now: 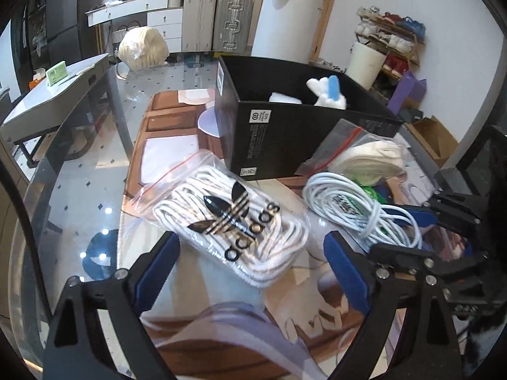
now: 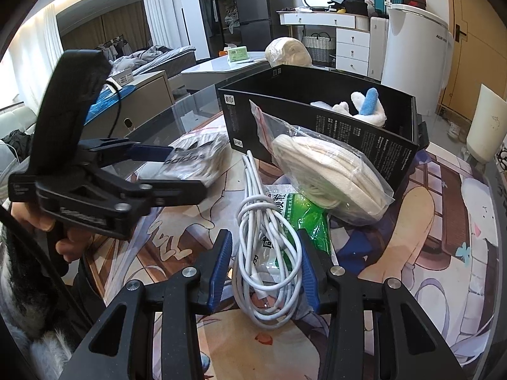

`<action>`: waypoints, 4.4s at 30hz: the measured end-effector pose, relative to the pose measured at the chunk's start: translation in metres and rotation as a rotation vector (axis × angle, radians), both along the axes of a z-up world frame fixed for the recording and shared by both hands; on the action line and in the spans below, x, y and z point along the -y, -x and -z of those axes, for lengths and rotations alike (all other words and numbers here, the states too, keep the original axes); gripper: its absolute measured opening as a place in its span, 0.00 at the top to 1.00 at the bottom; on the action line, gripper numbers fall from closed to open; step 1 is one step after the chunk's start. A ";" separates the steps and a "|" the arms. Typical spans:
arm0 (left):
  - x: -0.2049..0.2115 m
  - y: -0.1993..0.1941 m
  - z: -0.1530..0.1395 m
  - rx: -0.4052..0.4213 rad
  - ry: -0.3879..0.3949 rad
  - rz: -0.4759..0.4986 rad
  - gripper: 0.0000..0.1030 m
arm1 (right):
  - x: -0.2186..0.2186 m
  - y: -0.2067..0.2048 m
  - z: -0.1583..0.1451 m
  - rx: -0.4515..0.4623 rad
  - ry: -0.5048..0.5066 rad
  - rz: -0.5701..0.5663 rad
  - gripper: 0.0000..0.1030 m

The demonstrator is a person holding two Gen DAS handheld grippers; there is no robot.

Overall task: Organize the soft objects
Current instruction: 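Grasp the clear adidas bag of white laces with left gripper while right holds the cable, then lift the adidas bag with left gripper while right lifts the cable coil toward the black box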

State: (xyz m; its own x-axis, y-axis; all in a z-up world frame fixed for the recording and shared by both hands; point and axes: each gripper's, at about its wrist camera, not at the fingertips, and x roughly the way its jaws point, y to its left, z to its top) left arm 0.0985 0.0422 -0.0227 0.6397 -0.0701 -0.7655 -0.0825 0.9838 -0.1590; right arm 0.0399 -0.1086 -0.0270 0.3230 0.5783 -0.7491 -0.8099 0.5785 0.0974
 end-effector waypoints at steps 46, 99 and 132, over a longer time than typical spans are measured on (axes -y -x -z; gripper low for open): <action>-0.027 -0.034 0.005 -0.030 -0.019 -0.212 0.16 | -0.003 0.002 0.001 0.007 0.002 -0.009 0.58; -0.023 0.030 -0.068 0.291 0.045 -0.067 0.57 | 0.044 -0.003 -0.066 0.071 -0.336 0.060 0.68; 0.001 -0.048 -0.077 0.288 -0.001 0.062 0.56 | 0.029 -0.090 -0.086 0.115 -0.276 0.127 0.68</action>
